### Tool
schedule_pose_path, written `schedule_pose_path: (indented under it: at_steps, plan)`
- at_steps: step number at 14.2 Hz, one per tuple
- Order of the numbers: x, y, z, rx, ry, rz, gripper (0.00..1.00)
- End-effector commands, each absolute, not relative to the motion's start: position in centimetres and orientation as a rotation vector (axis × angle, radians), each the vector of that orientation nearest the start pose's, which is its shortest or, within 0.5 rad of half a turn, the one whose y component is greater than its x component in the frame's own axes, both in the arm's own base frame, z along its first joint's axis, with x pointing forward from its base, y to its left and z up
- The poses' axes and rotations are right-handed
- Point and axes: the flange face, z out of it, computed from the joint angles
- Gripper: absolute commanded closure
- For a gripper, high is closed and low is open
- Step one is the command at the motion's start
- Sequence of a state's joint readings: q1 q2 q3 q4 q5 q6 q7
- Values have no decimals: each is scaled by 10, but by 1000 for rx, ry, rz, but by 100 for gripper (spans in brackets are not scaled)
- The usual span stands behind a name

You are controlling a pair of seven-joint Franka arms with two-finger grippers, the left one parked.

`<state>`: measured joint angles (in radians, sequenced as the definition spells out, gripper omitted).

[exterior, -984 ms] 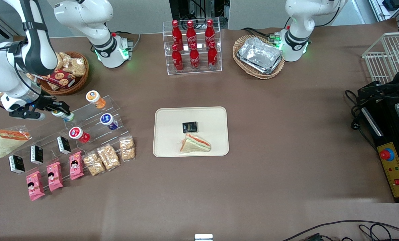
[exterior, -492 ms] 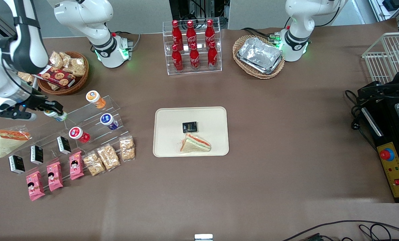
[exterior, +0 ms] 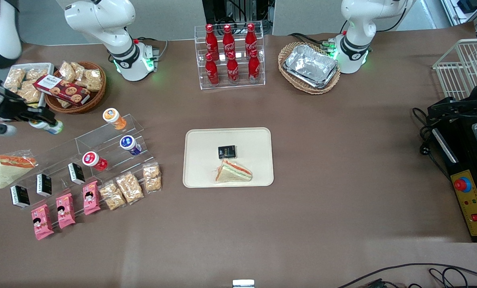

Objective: Place green gum on tray
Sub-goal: 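Lift the green gum bottle out of the rack toward the cream tray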

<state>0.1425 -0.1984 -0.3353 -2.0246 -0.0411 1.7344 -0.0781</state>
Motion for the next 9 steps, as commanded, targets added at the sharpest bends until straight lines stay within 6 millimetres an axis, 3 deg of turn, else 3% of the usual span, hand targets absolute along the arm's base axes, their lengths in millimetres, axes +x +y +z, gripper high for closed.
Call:
schedule_pose_path:
  at_steps: [1, 3, 4, 5, 9]
  plan:
    - [493, -99, 586, -3081, 146, 177, 47]
    - [502, -90, 611, -3050, 139, 222, 47]
    - [505, -84, 614, -3027, 158, 231, 47]
    - [507, -64, 613, -3013, 197, 240, 47]
    - [514, 53, 600, -3046, 283, 261, 47]
